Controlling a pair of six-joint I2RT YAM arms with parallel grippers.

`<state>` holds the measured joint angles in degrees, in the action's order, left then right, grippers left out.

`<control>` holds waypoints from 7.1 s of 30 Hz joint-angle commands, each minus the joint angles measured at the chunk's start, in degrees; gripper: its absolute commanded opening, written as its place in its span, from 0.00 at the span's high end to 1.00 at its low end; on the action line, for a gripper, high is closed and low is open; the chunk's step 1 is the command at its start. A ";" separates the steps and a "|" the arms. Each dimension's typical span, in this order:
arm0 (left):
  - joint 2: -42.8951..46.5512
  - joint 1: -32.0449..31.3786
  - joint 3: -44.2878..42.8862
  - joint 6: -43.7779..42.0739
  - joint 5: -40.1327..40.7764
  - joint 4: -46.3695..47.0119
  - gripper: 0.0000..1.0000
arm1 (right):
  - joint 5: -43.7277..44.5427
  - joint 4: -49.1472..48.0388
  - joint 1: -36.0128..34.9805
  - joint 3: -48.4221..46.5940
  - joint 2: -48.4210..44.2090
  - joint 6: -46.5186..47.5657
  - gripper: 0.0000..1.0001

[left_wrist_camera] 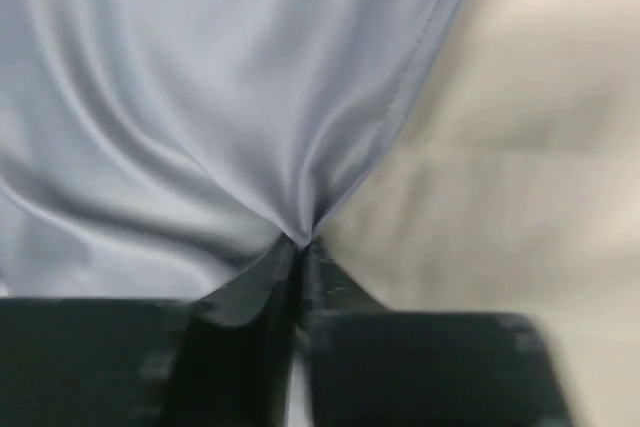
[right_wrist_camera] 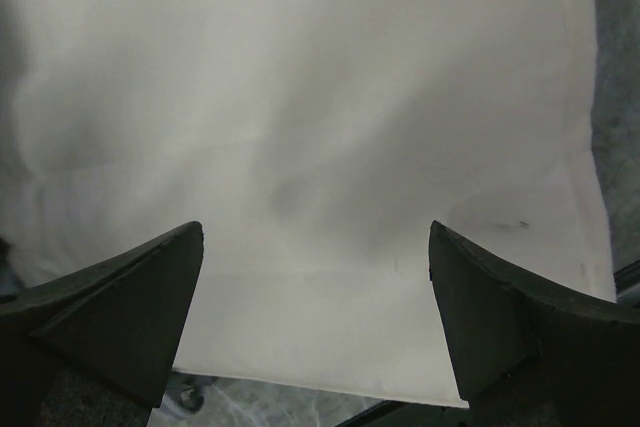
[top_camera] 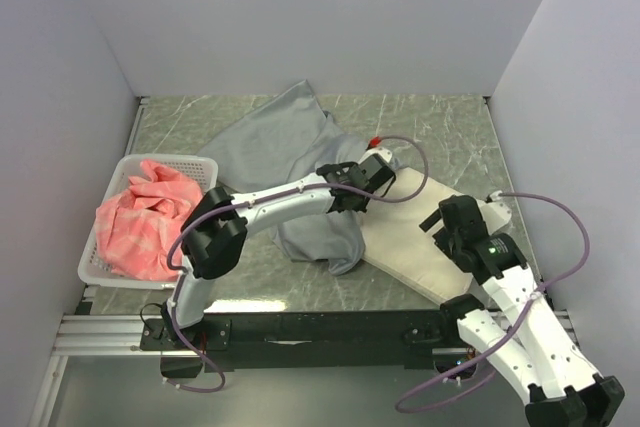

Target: Put the pillow into the pillowcase

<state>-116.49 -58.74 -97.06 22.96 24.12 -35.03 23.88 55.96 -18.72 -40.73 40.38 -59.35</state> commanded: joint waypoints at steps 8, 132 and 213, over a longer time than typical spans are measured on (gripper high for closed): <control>0.56 1.52 -12.71 -6.17 -16.80 1.27 0.99 | -10.15 -23.77 0.44 10.05 12.33 4.94 0.43; -17.54 1.52 -28.27 -5.38 -5.14 2.41 0.15 | -17.81 -42.33 15.38 18.75 12.70 14.18 0.20; -16.66 -9.29 -44.01 7.09 -51.79 24.47 0.96 | -20.12 -34.87 7.14 22.88 -21.83 -5.05 1.00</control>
<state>-131.70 -66.11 -136.42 25.71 -16.10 -18.65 7.84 30.37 -5.34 -22.00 23.29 -55.27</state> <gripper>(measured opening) 0.044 0.039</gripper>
